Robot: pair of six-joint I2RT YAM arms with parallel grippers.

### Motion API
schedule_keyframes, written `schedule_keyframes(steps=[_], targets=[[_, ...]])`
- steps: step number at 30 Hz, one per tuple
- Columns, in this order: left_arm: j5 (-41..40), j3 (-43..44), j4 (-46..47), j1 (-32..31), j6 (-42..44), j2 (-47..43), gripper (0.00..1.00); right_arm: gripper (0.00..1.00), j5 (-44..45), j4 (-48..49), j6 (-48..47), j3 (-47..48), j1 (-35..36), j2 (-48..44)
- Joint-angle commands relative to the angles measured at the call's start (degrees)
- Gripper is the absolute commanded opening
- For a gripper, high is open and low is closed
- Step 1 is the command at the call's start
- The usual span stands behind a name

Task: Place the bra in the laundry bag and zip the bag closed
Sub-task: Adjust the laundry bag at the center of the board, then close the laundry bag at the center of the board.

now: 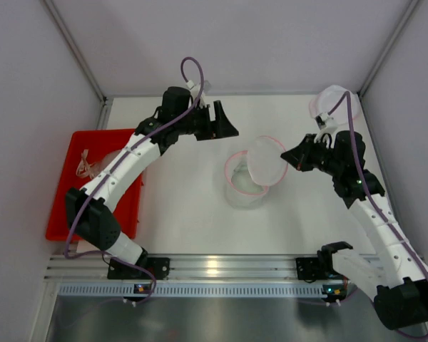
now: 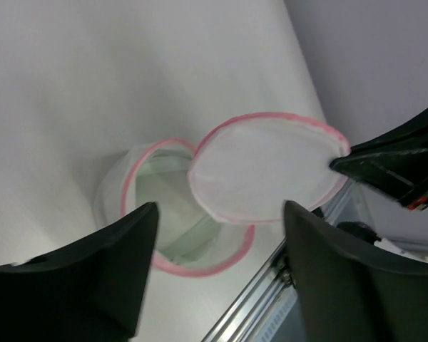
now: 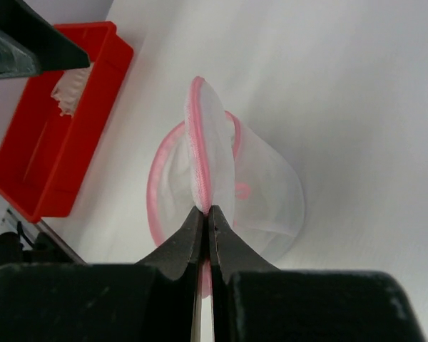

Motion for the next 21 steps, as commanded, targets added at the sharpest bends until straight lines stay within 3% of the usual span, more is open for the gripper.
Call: schedule_keyframes(steps=[1, 5, 10, 21], targets=[[3.8, 0.4, 3.9, 0.0, -11.9, 1.5, 0.86, 0.00, 7.7, 3.1, -7.1, 1.9, 3.3, -1.9], [5.2, 0.4, 6.9, -0.1, -19.4, 3.4, 0.89, 0.00, 16.9, 4.0, -17.7, 2.1, 9.4, -4.6], [6.9, 3.4, 8.8, -0.1, -24.9, 5.5, 0.89, 0.00, 26.7, 5.4, -22.6, 3.1, 17.3, -4.3], [7.1, 5.5, 9.6, -2.9, -31.2, 7.0, 0.90, 0.00, 38.0, 6.6, -30.9, 7.2, 26.7, 0.6]])
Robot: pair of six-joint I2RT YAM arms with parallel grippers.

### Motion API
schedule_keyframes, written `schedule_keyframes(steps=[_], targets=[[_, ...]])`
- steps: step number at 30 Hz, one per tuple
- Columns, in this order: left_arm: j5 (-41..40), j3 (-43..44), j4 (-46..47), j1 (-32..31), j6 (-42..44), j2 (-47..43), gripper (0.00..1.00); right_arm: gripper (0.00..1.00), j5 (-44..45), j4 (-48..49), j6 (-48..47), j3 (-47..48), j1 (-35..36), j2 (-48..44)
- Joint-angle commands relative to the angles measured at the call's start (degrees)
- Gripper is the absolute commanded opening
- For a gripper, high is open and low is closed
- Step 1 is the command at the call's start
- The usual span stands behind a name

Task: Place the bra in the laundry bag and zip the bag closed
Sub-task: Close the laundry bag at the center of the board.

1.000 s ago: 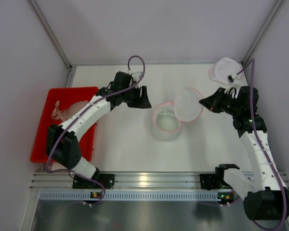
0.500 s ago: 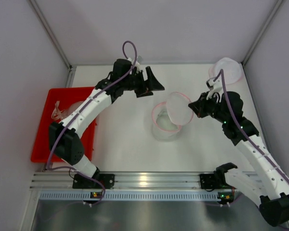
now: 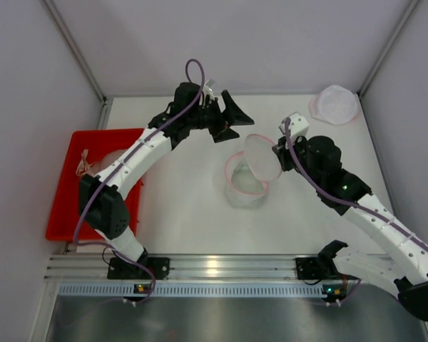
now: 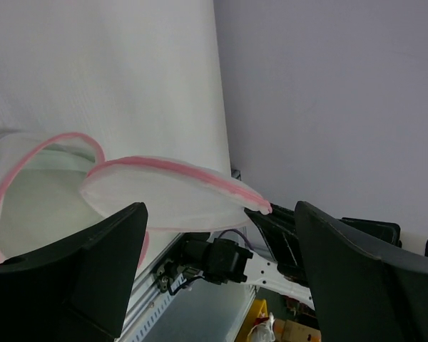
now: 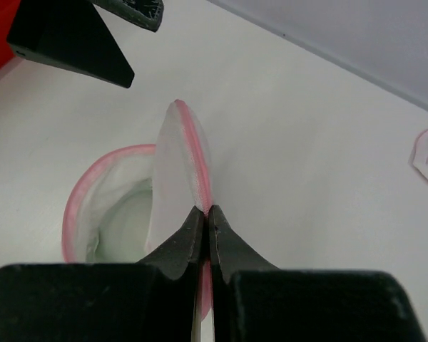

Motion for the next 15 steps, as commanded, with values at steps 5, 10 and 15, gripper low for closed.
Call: schedule_keyframes(steps=[5, 10, 15], targets=[[1.1, 0.4, 3.0, -3.3, -4.5, 1.5, 0.92, 0.00, 7.0, 3.7, -5.6, 4.9, 5.2, 3.0], [1.4, 0.6, 3.7, -5.2, -4.9, 3.1, 0.98, 0.00, 9.5, 4.4, -9.1, 5.2, 8.2, 3.9], [1.1, 2.1, 4.3, -8.2, -4.6, 5.0, 0.96, 0.00, 11.4, 5.0, -10.8, 5.6, 9.2, 5.7]])
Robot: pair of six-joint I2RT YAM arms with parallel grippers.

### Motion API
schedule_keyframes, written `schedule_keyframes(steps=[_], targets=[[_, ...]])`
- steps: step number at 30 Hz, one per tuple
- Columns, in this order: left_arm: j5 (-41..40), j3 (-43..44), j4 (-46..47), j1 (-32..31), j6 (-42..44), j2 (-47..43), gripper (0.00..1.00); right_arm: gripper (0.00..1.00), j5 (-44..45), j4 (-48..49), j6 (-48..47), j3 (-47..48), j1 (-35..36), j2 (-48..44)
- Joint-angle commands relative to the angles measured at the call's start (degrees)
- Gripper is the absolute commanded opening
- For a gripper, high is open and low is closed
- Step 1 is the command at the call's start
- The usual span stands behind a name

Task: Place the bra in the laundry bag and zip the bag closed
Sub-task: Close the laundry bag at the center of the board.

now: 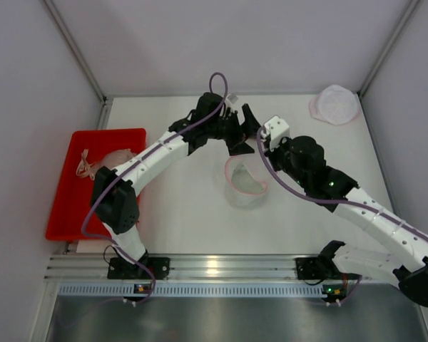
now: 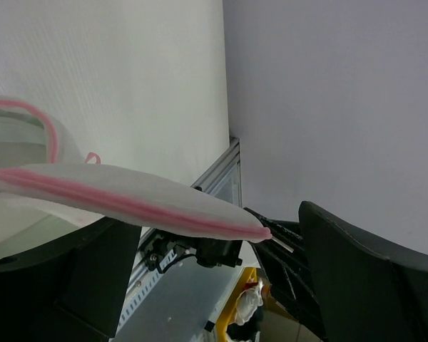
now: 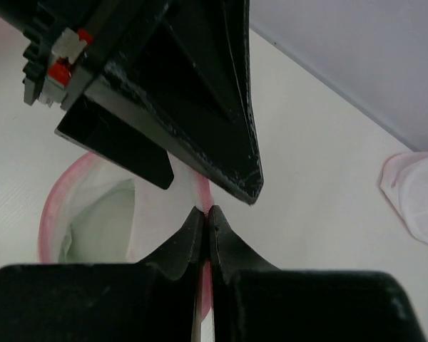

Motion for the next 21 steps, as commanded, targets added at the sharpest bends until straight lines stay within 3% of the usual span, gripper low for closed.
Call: schedule_keyframes(steps=[1, 4, 7, 10, 13, 15, 18, 21], targets=[[0.6, 2.1, 3.4, -2.0, -0.3, 1.2, 0.95, 0.00, 1.7, 4.1, -2.1, 3.2, 1.3, 0.6], [0.9, 1.8, 3.5, -2.8, 0.1, 2.0, 0.84, 0.01, -1.7, 4.4, -1.8, 3.1, 1.3, 0.2], [1.9, -0.1, 4.4, -2.4, 0.5, 1.7, 0.66, 0.07, -4.8, 3.9, -1.3, 2.9, 1.2, -0.8], [4.7, -3.7, 9.4, -1.7, -0.2, 0.4, 0.39, 0.24, -9.0, 2.6, -0.6, 3.2, 1.1, -2.0], [9.2, -8.8, 15.8, -0.3, -2.8, -0.9, 0.18, 0.60, -13.0, 1.8, 0.5, 3.2, 1.1, -3.8], [10.4, -10.5, 19.1, 0.4, -2.5, -1.7, 0.07, 0.66, -15.4, 0.7, 1.5, 3.7, 0.8, -5.3], [13.1, -12.5, 21.4, 1.2, -1.9, -2.2, 0.00, 0.75, -18.5, -1.9, 4.9, 4.7, -1.0, -7.5], [17.2, -15.6, 25.1, 2.2, -0.8, -3.1, 0.00, 0.85, -22.9, -5.6, 8.9, 5.1, -4.9, -9.9]])
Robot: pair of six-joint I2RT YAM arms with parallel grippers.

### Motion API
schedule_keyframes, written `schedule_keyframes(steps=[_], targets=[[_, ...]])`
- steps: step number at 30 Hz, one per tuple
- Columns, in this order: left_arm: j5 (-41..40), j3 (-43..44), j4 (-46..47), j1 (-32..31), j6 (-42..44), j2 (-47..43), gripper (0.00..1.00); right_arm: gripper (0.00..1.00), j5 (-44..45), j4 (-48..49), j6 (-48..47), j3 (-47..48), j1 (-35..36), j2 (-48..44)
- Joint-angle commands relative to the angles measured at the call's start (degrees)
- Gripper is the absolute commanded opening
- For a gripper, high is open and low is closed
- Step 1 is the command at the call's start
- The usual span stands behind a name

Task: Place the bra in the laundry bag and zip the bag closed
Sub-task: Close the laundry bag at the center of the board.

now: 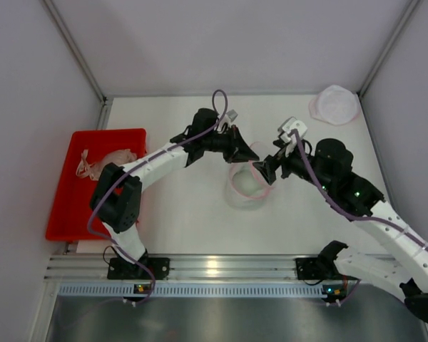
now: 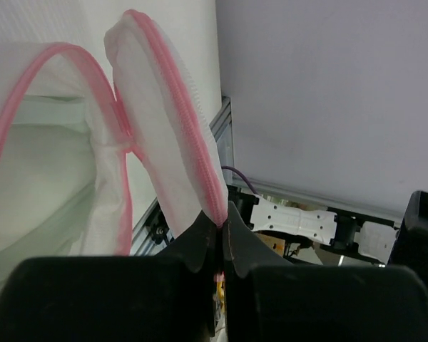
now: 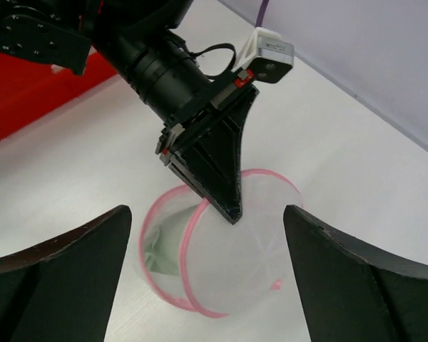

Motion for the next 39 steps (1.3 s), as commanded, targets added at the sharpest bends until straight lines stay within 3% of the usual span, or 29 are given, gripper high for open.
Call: schedule_keyframes(steps=[1, 3, 9, 12, 19, 24, 29, 39], targets=[[7.2, -3.1, 10.5, 1.2, 1.2, -4.6, 0.00, 0.89, -9.2, -3.4, 6.2, 3.1, -5.1, -3.5], [12.3, -5.6, 16.6, 2.4, 2.0, -4.9, 0.00, 0.93, -14.6, -5.9, 9.9, 2.2, -12.8, -4.2], [20.1, -9.2, 21.7, 5.7, 4.8, -5.1, 0.00, 0.96, -45.6, -8.3, 18.0, -1.2, -40.6, 3.1], [23.8, -9.8, 21.8, 6.5, 7.6, -4.1, 0.00, 0.86, -58.1, -7.0, 19.0, -3.0, -47.3, 10.3], [31.2, -10.1, 21.8, 6.9, 12.5, -1.9, 0.00, 0.90, -64.3, 13.7, 30.9, -12.8, -48.3, 14.8], [32.5, -10.6, 21.7, 6.9, 13.5, -1.0, 0.00, 0.89, -66.3, 17.3, 29.8, -15.3, -48.1, 18.4], [33.8, -9.8, 21.7, 6.4, 13.0, 0.1, 0.00, 0.87, -66.7, 30.7, 34.1, -20.4, -46.5, 20.1], [35.4, -9.6, 21.7, 6.1, 12.9, 1.3, 0.00, 0.88, -65.0, 39.0, 32.2, -22.6, -37.6, 23.4]])
